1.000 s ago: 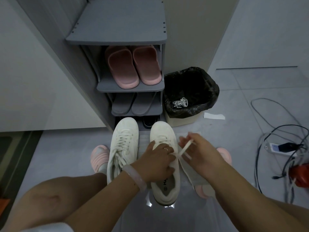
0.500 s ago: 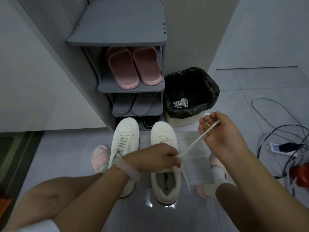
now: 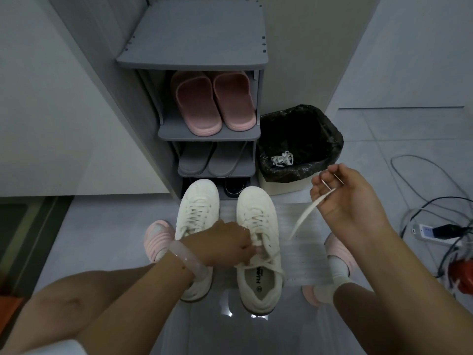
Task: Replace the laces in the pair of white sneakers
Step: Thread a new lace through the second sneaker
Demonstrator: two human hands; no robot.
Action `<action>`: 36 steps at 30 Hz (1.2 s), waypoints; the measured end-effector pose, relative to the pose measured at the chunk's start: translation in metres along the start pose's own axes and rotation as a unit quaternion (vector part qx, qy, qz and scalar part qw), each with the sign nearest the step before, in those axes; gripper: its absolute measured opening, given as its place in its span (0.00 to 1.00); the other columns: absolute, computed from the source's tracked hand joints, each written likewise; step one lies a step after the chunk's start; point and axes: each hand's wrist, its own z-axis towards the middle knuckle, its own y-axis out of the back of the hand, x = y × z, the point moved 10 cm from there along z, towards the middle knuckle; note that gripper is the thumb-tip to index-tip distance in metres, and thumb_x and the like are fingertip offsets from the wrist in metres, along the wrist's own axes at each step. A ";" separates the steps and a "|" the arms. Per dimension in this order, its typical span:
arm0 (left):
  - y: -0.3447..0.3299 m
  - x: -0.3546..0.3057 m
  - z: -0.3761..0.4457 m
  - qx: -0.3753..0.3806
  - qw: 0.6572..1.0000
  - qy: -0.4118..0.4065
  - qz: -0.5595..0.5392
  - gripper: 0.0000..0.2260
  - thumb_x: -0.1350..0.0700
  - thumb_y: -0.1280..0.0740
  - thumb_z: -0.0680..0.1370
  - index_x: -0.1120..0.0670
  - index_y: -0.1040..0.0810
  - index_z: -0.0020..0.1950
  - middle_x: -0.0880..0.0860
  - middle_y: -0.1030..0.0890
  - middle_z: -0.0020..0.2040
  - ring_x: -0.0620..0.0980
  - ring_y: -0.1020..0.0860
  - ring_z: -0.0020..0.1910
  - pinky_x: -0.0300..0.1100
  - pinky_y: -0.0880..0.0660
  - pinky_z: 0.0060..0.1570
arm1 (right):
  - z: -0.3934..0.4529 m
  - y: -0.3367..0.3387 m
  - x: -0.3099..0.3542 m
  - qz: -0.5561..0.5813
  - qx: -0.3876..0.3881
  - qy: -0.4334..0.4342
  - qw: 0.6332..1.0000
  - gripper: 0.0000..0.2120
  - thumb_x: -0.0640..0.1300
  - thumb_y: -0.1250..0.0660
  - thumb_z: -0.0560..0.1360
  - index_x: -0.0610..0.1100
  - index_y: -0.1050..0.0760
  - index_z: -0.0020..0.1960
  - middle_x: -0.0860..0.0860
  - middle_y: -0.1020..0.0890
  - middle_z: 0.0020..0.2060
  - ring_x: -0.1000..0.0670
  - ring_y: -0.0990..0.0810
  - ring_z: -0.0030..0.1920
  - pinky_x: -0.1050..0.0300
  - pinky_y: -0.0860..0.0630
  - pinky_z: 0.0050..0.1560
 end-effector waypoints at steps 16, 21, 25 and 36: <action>-0.021 -0.023 0.006 -0.035 0.996 -0.034 0.081 0.15 0.50 0.44 0.80 0.57 0.25 0.58 0.56 0.22 0.54 0.54 0.23 0.51 0.45 0.29 0.48 | -0.001 0.024 -0.035 -0.697 0.063 -0.052 0.712 0.19 0.52 0.46 0.80 0.43 0.26 0.39 0.50 0.21 0.25 0.54 0.24 0.22 0.62 0.26 0.27; -0.007 -0.024 -0.002 -0.039 0.998 -0.043 -0.022 0.12 0.49 0.46 0.81 0.55 0.29 0.51 0.56 0.22 0.46 0.50 0.25 0.42 0.43 0.30 0.43 | -0.018 0.087 -0.101 -0.751 0.068 -0.258 0.604 0.30 0.64 0.48 0.77 0.41 0.25 0.34 0.48 0.22 0.24 0.52 0.23 0.22 0.63 0.25 0.25; -0.004 -0.018 -0.005 -0.027 0.998 -0.033 -0.053 0.10 0.50 0.47 0.82 0.53 0.30 0.51 0.52 0.25 0.44 0.46 0.27 0.39 0.39 0.32 0.41 | -0.017 0.086 -0.116 -0.624 0.023 -0.285 0.727 0.18 0.52 0.41 0.78 0.41 0.26 0.36 0.47 0.24 0.28 0.52 0.27 0.25 0.67 0.29 0.25; -0.015 -0.030 0.000 0.026 0.998 -0.036 -0.035 0.14 0.55 0.43 0.81 0.62 0.23 0.49 0.61 0.21 0.49 0.57 0.24 0.47 0.47 0.29 0.49 | -0.012 0.037 -0.092 -0.189 0.005 -0.215 0.958 0.11 0.38 0.43 0.75 0.40 0.28 0.36 0.46 0.21 0.29 0.50 0.22 0.30 0.59 0.24 0.34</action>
